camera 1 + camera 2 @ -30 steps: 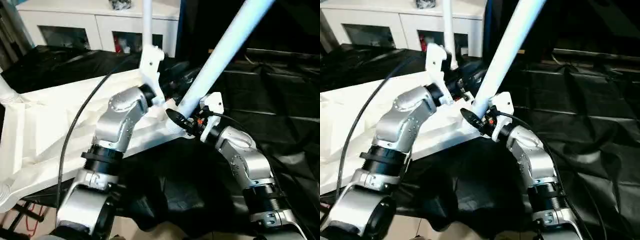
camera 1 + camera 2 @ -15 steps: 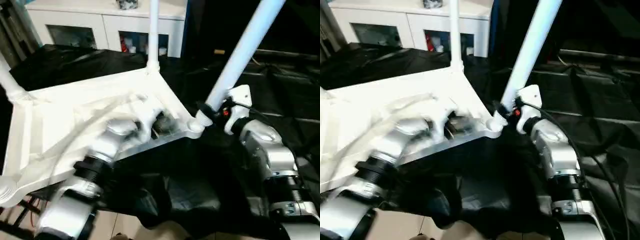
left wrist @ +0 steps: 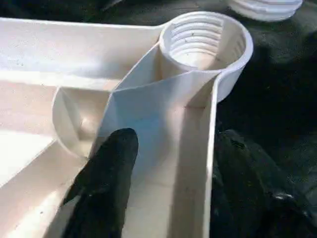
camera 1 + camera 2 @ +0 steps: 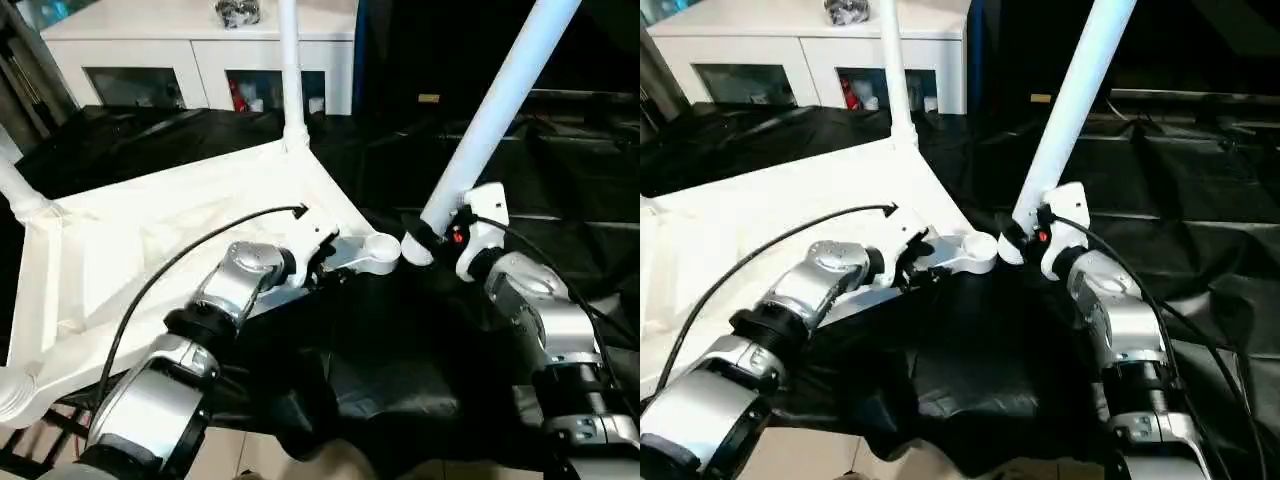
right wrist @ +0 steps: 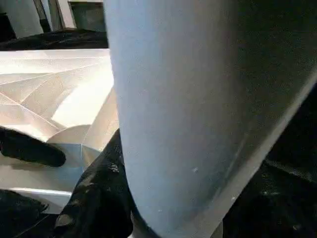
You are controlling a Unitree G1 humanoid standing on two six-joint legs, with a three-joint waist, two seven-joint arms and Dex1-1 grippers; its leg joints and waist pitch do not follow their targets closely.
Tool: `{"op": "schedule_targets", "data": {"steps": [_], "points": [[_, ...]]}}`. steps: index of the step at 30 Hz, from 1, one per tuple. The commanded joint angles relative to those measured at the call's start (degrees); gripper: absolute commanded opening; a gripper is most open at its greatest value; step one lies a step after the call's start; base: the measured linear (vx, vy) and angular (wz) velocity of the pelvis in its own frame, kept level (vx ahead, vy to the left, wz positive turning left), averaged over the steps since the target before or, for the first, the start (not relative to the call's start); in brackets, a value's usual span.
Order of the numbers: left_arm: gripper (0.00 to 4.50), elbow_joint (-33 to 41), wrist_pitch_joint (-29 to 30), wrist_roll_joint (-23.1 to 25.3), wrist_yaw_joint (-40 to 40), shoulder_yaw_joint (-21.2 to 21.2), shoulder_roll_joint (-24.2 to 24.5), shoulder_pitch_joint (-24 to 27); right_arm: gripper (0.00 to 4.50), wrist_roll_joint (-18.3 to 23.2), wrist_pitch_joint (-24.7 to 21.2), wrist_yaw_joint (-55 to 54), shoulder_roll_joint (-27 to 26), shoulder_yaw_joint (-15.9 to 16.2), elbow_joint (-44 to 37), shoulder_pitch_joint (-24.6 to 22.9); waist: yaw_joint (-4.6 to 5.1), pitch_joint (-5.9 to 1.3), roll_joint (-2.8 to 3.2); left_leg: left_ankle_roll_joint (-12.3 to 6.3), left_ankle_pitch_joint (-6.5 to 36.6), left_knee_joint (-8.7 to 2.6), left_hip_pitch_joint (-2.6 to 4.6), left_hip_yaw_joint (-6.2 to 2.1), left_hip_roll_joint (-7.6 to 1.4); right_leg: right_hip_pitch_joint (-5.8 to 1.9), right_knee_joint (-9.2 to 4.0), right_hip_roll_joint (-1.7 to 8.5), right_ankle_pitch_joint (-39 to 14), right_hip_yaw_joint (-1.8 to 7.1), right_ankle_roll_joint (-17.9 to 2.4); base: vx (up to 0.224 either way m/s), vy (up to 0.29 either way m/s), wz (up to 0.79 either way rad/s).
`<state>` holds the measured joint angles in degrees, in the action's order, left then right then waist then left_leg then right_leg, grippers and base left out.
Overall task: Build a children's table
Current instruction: Insert table leg to table base
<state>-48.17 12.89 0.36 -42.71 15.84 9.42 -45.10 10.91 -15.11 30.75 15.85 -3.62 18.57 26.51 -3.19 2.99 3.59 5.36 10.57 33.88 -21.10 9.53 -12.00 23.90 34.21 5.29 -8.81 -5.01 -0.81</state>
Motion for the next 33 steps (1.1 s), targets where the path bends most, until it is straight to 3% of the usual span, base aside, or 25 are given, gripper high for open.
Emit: {"op": "schedule_targets", "data": {"steps": [1,2,5,7,9,10,11,18,24,28,29,31,33], "points": [[2.48,1.1,1.3,-0.4,-1.7,-1.4,1.3,0.3,1.88,0.5,-0.7,0.1,0.3,0.1,-2.0,-0.3,-0.15,-4.68,-0.54,-5.47,6.8,-2.91,-0.13,0.38,0.19,-4.49,-3.9,1.98,-9.5,1.86,-12.6,0.0,0.0,0.0],[2.22,1.7,2.0,-1.0,-3.1,-1.5,1.7,0.8,1.88,0.5,-0.9,0.2,0.4,0.2,-2.0,-0.4,-0.15,-4.66,-0.47,-5.4,7.1,-2.96,-0.07,0.37,0.14,-4.46,-3.88,2.01,-10.0,1.84,-12.7,0.0,0.0,0.0],[2.11,2.5,3.0,-1.4,-4.5,-1.3,2.3,1.7,1.88,0.5,-1.0,0.5,0.4,0.5,-2.0,-0.5,-0.13,-4.57,-0.67,-5.45,7.3,-3.0,-0.05,0.46,0.12,-4.35,-3.93,1.97,-10.3,1.88,-12.8,0.0,0.0,0.0],[1.77,3.1,3.4,-1.6,-5.4,-1.1,2.7,2.3,1.88,0.5,-1.2,0.6,0.3,0.7,-2.0,-0.4,-0.22,-4.63,-0.81,-5.47,7.1,-3.02,-0.11,0.38,0.04,-4.47,-3.73,2.13,-10.3,1.9,-13.0,0.0,0.0,0.0],[1.72,4.1,4.6,-2.1,-6.4,-1.3,3.0,3.1,1.88,0.5,-1.5,0.7,0.3,0.9,-2.0,-0.2,-0.2,-4.6,-0.62,-5.43,7.2,-3.03,0.03,0.44,0.01,-4.25,-3.83,2.08,-10.6,1.93,-12.9,0.0,0.0,0.0],[1.64,4.5,4.9,-2.4,-6.4,-1.7,2.9,3.4,1.88,0.4,-1.5,0.8,0.2,1.1,-1.8,0.0,-0.15,-4.59,-1.11,-5.43,7.1,-3.03,-0.03,0.51,-0.01,-4.32,-3.82,2.07,-10.4,1.95,-12.9,0.0,0.0,0.0],[1.51,4.8,5.2,-2.7,-6.3,-2.1,2.9,3.6,1.88,0.2,-1.5,0.9,0.3,1.2,-1.5,0.2,-0.21,-4.56,-1.14,-5.45,7.0,-3.06,-0.05,0.5,-0.01,-4.33,-3.78,2.13,-10.6,1.96,-12.9,0.0,0.0,0.0],[1.03,3.7,2.5,-1.8,-7.2,-1.6,2.9,4.1,1.88,0.3,-2.3,2.3,0.0,2.5,-1.3,1.1,-0.22,-4.49,-1.03,-5.34,7.3,-3.08,-0.1,0.5,0.07,-4.25,-4.05,2.13,-12.7,1.96,-11.6,0.0,0.0,0.0],[0.46,3.2,0.4,0.1,-10.9,1.1,3.9,3.8,1.88,2.4,-5.9,7.1,0.5,4.5,-1.9,2.4,-0.06,-4.51,-0.58,-5.27,7.8,-3.16,-0.1,0.37,-0.01,-4.32,-3.96,2.13,-11.8,1.95,-11.8,0.0,0.0,0.0],[0.34,5.1,0.4,-0.4,-16.5,2.4,5.7,4.3,1.88,2.8,-9.4,12.1,2.1,7.2,-1.3,3.7,-0.13,-4.59,-0.5,-5.06,7.8,-3.17,0.03,0.31,-0.18,-4.32,-3.8,2.18,-10.9,1.99,-12.5,0.0,0.0,0.0],[0.13,6.5,0.4,-1.0,-19.2,2.7,6.7,5.0,1.88,2.2,-9.7,13.8,2.6,8.3,-0.7,4.2,-0.14,-4.55,-0.63,-5.05,7.7,-3.17,-0.05,0.36,-0.15,-4.34,-3.75,2.16,-10.6,1.98,-12.7,0.0,0.0,0.0],[0.04,7.1,0.4,-1.3,-20.3,2.8,7.1,5.3,1.88,2.0,-9.8,14.4,2.8,8.6,-0.3,4.4,-0.17,-4.56,-0.55,-4.98,7.6,-3.21,-0.06,0.34,-0.26,-4.34,-3.62,2.26,-10.1,2.04,-13.0,0.0,0.0,0.0],[0.04,9.7,-0.5,-2.4,-23.1,2.3,9.3,7.0,1.88,0.8,-10.0,16.2,3.0,10.3,1.7,5.4,-0.19,-4.55,-0.88,-4.7,7.7,-3.26,-0.07,0.32,-0.42,-4.25,-3.28,2.35,-10.0,2.05,-13.7,0.0,0.0,0.0]]}}
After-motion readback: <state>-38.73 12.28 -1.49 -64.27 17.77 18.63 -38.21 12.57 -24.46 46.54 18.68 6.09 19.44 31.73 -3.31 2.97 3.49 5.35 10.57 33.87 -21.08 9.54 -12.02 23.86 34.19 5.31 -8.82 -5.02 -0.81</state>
